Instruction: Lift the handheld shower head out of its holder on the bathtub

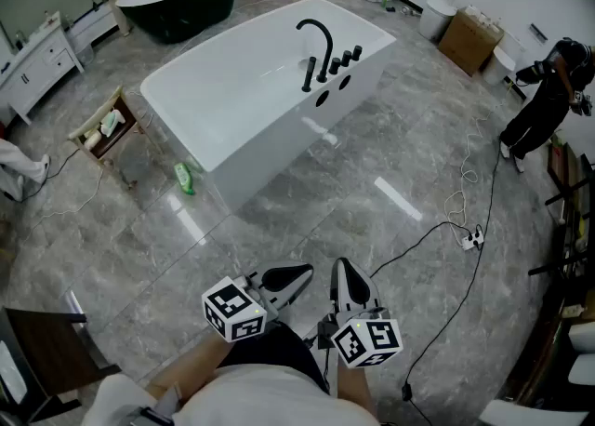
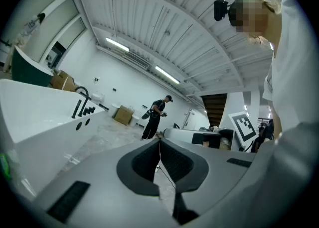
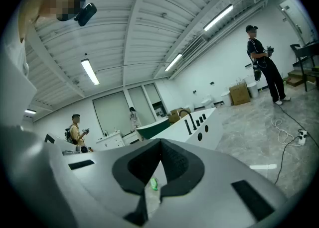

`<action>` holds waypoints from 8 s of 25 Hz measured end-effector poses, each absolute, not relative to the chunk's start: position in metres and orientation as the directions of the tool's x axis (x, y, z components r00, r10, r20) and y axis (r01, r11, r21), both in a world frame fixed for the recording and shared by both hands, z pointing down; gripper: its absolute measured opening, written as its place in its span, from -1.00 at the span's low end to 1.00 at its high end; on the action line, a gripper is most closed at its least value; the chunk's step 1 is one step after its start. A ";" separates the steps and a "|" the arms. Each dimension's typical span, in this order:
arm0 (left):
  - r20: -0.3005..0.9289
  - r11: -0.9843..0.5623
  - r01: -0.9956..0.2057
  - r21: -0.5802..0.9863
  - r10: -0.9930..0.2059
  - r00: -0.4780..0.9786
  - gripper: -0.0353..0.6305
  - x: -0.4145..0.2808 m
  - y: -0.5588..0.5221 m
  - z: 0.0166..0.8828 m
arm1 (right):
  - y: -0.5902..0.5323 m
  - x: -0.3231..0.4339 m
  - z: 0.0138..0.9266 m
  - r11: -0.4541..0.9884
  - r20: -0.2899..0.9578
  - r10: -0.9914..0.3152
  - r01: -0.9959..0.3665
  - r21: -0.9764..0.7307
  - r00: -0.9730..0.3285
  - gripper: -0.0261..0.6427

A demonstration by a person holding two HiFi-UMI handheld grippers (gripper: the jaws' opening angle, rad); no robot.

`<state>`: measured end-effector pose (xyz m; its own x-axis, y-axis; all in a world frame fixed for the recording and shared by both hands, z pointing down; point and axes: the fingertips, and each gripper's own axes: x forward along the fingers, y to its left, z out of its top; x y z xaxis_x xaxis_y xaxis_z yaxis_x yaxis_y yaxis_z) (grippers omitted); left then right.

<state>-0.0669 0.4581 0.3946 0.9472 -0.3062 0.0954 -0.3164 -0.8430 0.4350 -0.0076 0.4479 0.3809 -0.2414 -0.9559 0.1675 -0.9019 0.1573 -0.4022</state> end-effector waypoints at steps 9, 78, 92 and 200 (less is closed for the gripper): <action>0.066 -0.840 -0.345 0.419 -0.350 0.934 -0.86 -0.123 0.449 0.374 | 0.441 -0.054 0.351 0.208 0.108 -0.959 -0.912 -0.353 -0.260 -0.88; 0.103 -0.804 -0.409 0.432 -0.406 0.908 -0.86 -0.056 0.219 0.393 | 0.214 0.025 0.339 0.239 0.020 -0.964 -0.894 -0.378 -0.266 -0.87; 0.126 -0.769 -0.458 0.445 -0.453 0.883 -0.86 -0.013 0.159 0.406 | 0.149 0.063 0.353 0.293 0.036 -0.942 -0.869 -0.400 -0.334 -0.87; 0.312 -0.318 -0.761 0.565 -0.772 0.554 -0.86 -0.040 -0.323 0.618 | -0.348 0.022 0.609 0.685 0.420 -0.578 -0.696 -0.217 -0.700 -0.37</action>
<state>-0.0402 -0.3231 0.6181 0.5541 -0.7717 0.3120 -0.7613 -0.3183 0.5649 0.0223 -0.3480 0.6093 -0.6999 -0.5779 0.4197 -0.6956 0.6850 -0.2167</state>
